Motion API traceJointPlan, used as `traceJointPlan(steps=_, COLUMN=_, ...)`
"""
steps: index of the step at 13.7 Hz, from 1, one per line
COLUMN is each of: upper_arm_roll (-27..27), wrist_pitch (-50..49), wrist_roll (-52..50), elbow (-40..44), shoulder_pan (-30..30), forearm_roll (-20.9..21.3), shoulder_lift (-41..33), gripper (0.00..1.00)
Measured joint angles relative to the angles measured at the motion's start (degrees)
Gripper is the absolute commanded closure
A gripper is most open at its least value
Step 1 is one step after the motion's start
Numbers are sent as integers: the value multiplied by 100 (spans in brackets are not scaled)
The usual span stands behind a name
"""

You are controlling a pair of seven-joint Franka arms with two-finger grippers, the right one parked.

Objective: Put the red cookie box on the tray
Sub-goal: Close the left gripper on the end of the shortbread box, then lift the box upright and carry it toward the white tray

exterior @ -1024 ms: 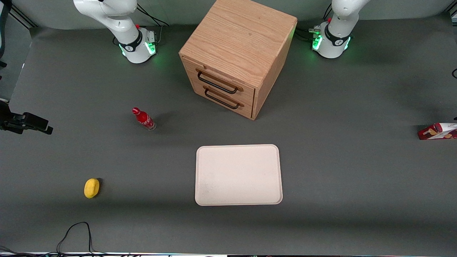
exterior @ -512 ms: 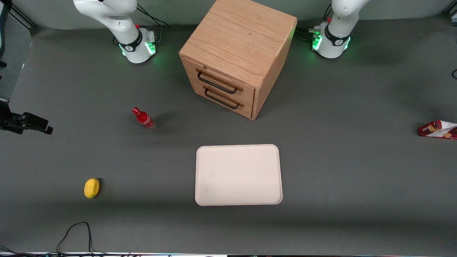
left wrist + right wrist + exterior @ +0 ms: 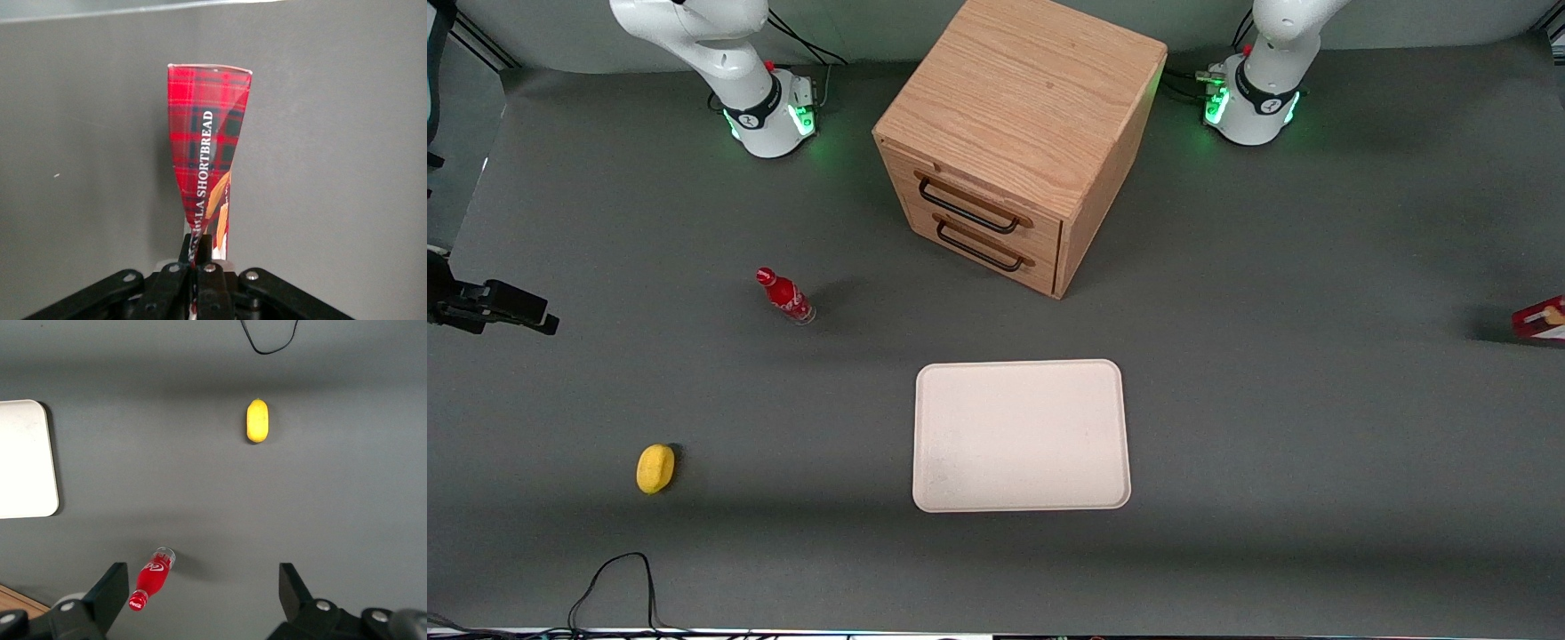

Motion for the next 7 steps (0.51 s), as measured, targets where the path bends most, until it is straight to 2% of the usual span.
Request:
traceJointPlan(steps=5, upper_arm_roll=-16, wrist_pitch=-2255, wrist_roll=0, elbow=1534, shoulder_pan=-29, forearm_roll=-1, shoulder_lift=-541, gripper=100)
traceJointPlan(steps=7, upper_arm_roll=-34, wrist_pitch=-2856, wrist_roll=19, elbow=2010, shoulder_pan=-35, forearm_roll=-1, shoulder_lift=-697, gripper=100)
